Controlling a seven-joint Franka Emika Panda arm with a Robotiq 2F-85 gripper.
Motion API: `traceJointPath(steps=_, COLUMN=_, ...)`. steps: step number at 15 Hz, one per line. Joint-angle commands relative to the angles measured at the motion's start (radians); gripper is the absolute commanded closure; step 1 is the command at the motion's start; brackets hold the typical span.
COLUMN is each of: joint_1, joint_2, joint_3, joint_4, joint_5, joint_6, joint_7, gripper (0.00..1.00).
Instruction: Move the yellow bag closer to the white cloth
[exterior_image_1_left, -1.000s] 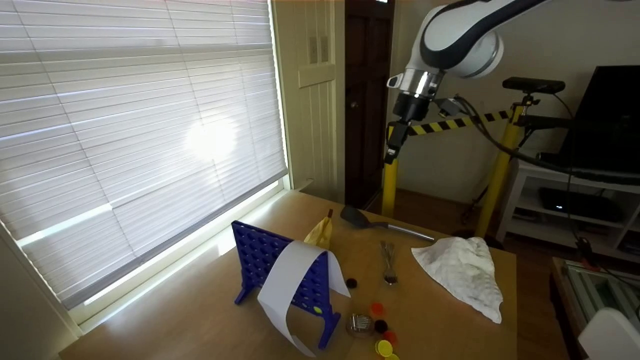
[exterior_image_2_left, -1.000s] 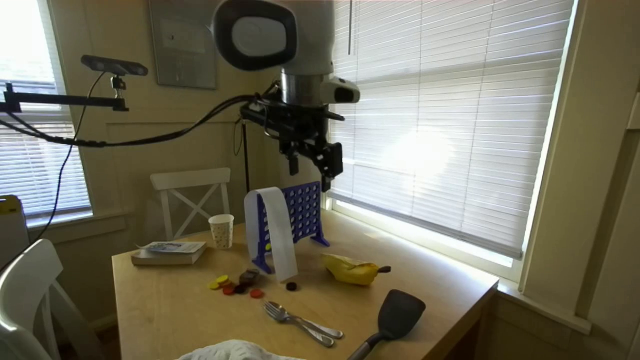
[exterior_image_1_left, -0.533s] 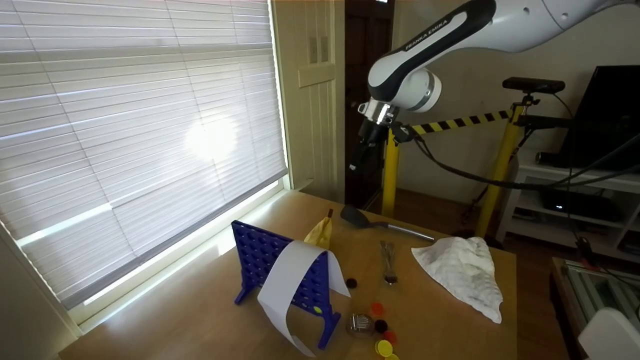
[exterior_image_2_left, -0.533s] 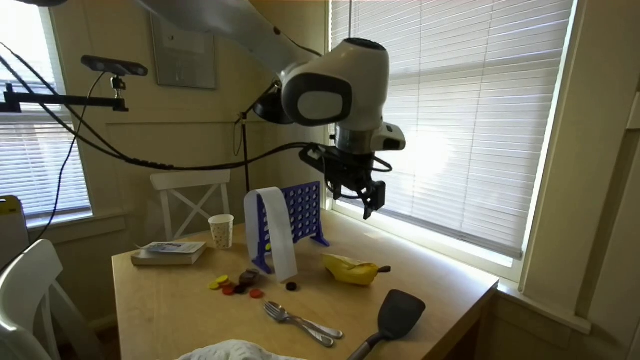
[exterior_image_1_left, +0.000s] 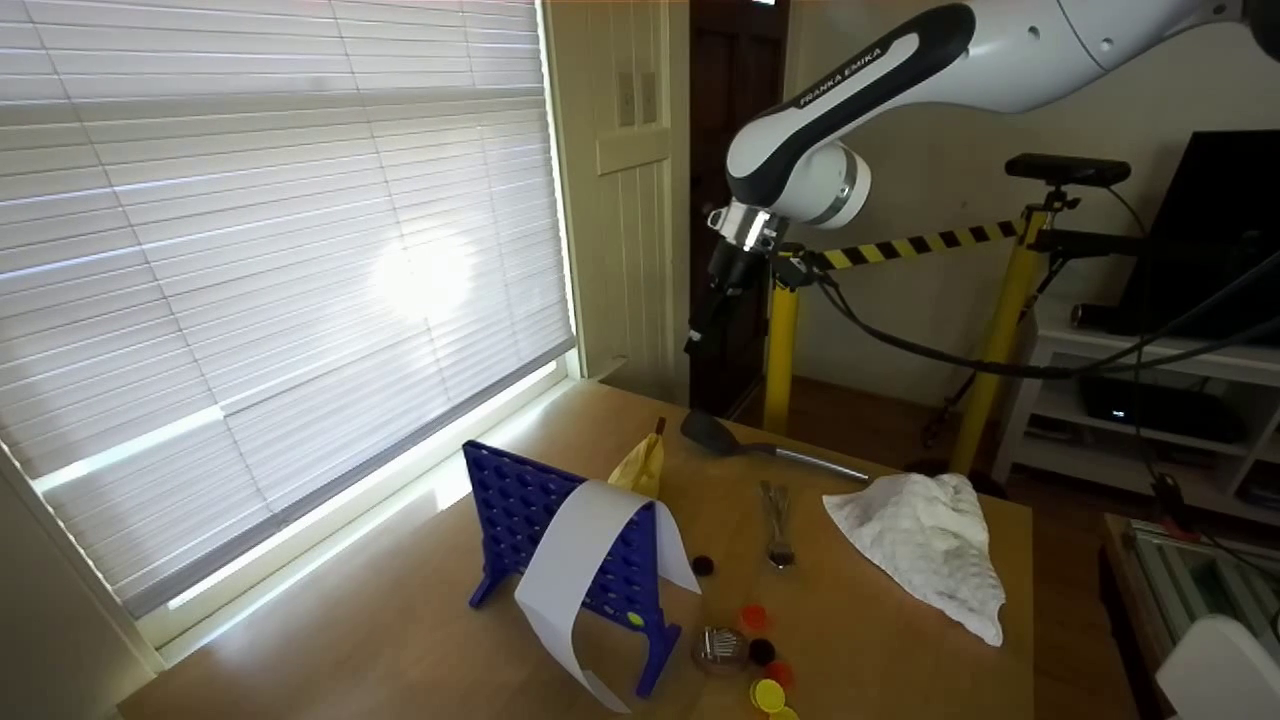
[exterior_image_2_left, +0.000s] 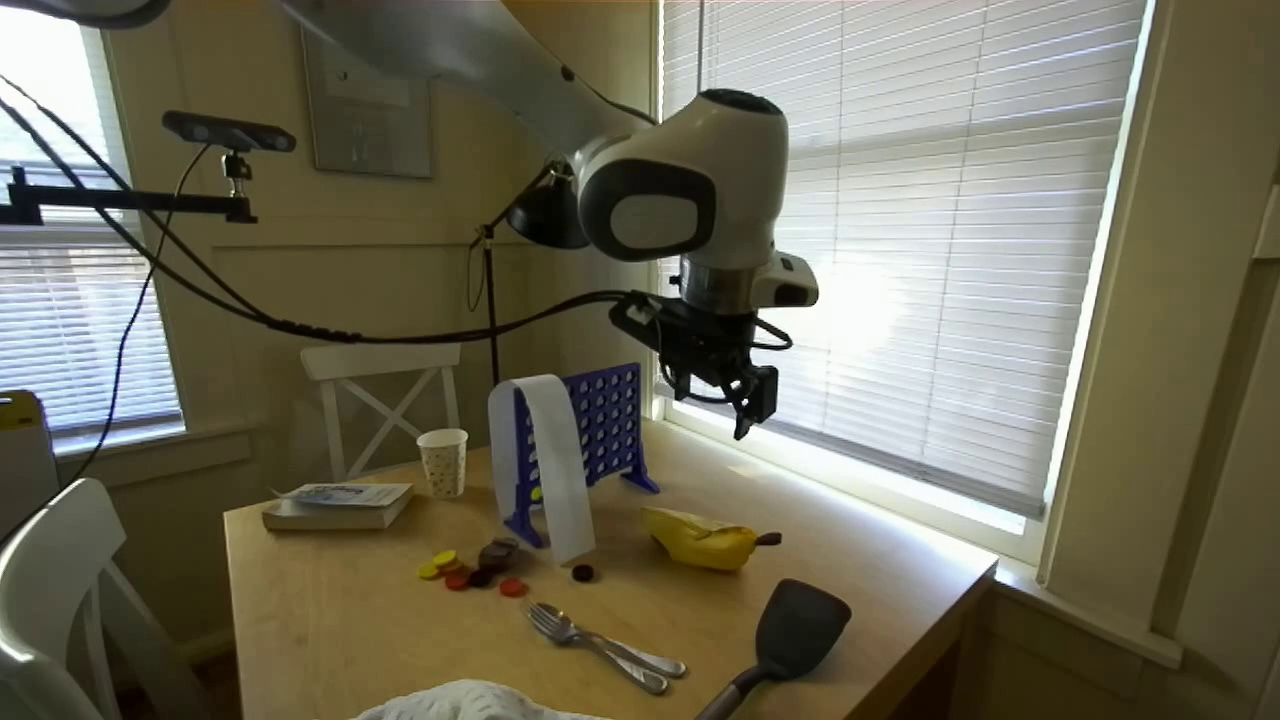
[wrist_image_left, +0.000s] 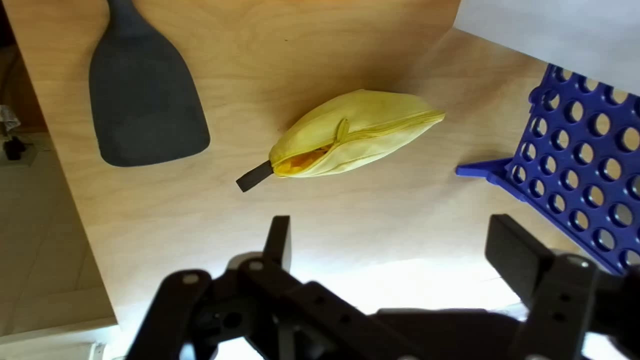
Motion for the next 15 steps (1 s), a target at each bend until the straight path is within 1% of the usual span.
traceJointPath(steps=1, joint_1=-0.047, joint_2=0.058, joint_3=0.069, joint_4=0.055, joint_5=-0.026, joint_6=-0.024, joint_7=0.076, gripper=0.00)
traceJointPath(steps=5, joint_1=-0.075, joint_2=0.149, joint_3=0.115, joint_4=0.117, joint_5=-0.013, joint_6=0.015, joint_7=0.108, gripper=0.00)
traceJointPath(steps=9, joint_1=-0.118, joint_2=0.312, joint_3=0.145, joint_4=0.287, joint_5=-0.016, joint_6=0.044, joint_7=0.167, gripper=0.00)
traceJointPath(steps=13, joint_1=-0.148, joint_2=0.472, joint_3=0.162, joint_4=0.472, joint_5=-0.069, joint_6=0.001, joint_7=0.227, gripper=0.00)
traceJointPath(steps=15, joint_1=-0.160, joint_2=0.530, joint_3=0.175, joint_4=0.540, joint_5=-0.096, joint_6=-0.015, joint_7=0.258, gripper=0.00)
